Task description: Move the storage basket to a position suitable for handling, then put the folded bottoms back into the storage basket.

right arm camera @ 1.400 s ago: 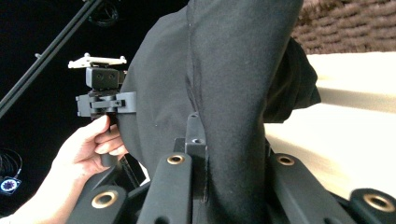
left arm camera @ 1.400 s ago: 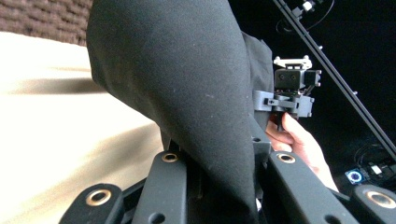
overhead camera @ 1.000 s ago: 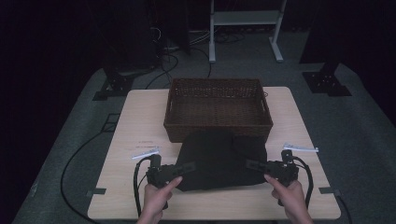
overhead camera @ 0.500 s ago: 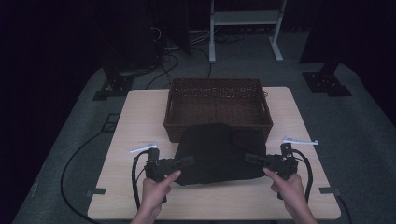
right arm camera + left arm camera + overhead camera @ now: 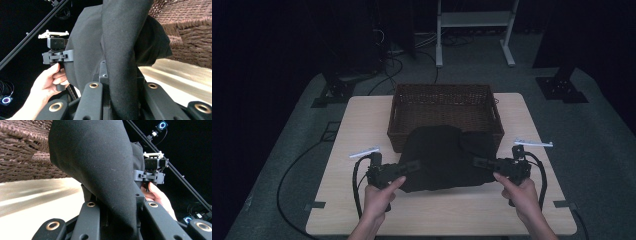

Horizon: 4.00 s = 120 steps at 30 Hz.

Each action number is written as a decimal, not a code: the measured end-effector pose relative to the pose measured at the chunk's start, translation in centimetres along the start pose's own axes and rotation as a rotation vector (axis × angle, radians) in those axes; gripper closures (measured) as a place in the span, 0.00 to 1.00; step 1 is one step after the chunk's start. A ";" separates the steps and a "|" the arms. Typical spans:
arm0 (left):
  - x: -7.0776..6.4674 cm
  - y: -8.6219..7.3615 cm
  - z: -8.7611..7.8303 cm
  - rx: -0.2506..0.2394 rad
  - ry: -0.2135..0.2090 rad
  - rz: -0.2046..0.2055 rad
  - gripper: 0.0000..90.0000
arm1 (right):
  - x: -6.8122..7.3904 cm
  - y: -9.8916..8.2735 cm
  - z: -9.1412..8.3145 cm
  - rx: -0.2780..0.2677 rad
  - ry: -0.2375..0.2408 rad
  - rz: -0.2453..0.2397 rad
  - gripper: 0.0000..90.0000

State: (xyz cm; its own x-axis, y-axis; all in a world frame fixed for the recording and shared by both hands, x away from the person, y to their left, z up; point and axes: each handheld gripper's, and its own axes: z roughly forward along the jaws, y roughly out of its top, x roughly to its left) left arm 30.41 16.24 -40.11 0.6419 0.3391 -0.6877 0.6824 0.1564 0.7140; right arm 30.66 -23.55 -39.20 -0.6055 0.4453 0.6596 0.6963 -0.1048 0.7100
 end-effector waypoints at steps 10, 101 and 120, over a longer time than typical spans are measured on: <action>-0.3 1.4 0.5 -0.009 0.001 0.002 0.84 | 0.3 1.4 0.5 0.017 0.005 -0.008 0.86; 6.6 16.0 6.2 -0.093 0.179 -0.031 0.85 | -4.9 17.0 5.9 -0.078 -0.110 0.053 0.86; 9.3 16.7 7.5 -0.067 0.236 -0.065 0.85 | -7.6 17.0 7.9 -0.061 -0.149 0.101 0.86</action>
State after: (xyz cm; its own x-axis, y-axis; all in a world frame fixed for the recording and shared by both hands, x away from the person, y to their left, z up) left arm 50.35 15.07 -35.55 0.4926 0.5327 -0.6882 0.6895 0.2436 0.6821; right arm 50.17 -21.63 -34.06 -0.4667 0.5559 0.6879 0.7233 -0.2077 0.6586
